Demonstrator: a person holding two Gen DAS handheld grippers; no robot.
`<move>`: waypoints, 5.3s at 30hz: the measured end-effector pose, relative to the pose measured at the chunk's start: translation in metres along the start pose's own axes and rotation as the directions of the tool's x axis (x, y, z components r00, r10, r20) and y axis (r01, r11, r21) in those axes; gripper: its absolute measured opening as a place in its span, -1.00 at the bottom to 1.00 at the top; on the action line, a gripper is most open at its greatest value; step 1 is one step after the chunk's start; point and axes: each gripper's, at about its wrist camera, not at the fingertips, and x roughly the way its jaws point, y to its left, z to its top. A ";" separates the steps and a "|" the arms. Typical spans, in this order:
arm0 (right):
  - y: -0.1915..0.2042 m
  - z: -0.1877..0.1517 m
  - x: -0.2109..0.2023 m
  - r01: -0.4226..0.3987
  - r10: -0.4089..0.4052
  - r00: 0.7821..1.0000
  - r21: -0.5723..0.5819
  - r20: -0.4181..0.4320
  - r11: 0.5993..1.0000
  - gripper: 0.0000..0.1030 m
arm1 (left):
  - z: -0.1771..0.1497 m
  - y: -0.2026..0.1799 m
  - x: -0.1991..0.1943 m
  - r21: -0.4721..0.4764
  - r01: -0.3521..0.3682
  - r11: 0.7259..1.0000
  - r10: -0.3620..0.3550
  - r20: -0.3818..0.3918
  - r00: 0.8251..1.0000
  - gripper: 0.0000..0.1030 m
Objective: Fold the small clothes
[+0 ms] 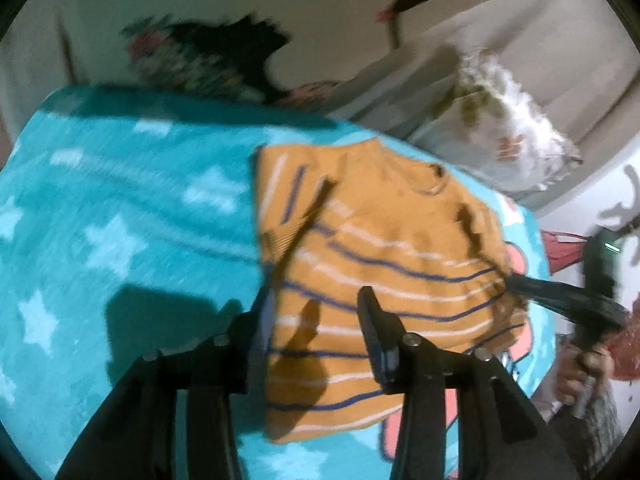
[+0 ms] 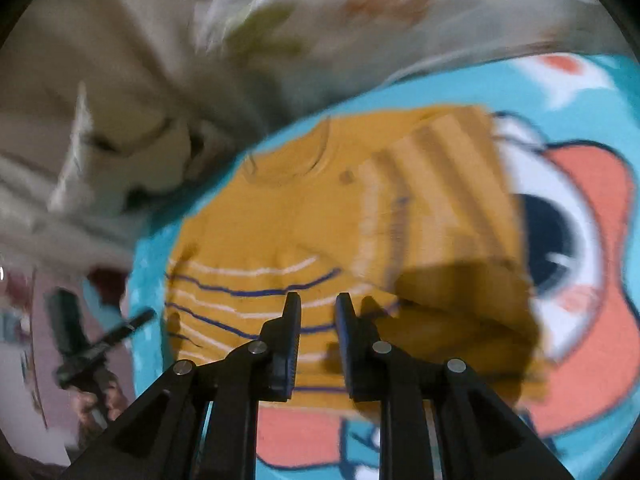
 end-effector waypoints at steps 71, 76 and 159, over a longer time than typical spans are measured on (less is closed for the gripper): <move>-0.112 -0.175 -0.116 0.272 -0.261 0.956 -0.072 0.134 0.960 -0.03 | -0.162 -0.192 -0.052 0.084 -0.384 0.920 0.369 0.145 0.918 0.27; -0.121 -0.180 -0.117 0.264 -0.256 0.959 -0.057 0.126 0.963 -0.02 | -0.166 -0.191 -0.048 0.083 -0.378 0.922 0.367 0.126 0.922 0.33; -0.053 -0.021 0.018 -0.059 0.061 0.994 -0.029 0.086 0.998 -0.26 | 0.000 -0.038 0.034 -0.089 -0.031 0.996 0.031 -0.003 1.000 0.05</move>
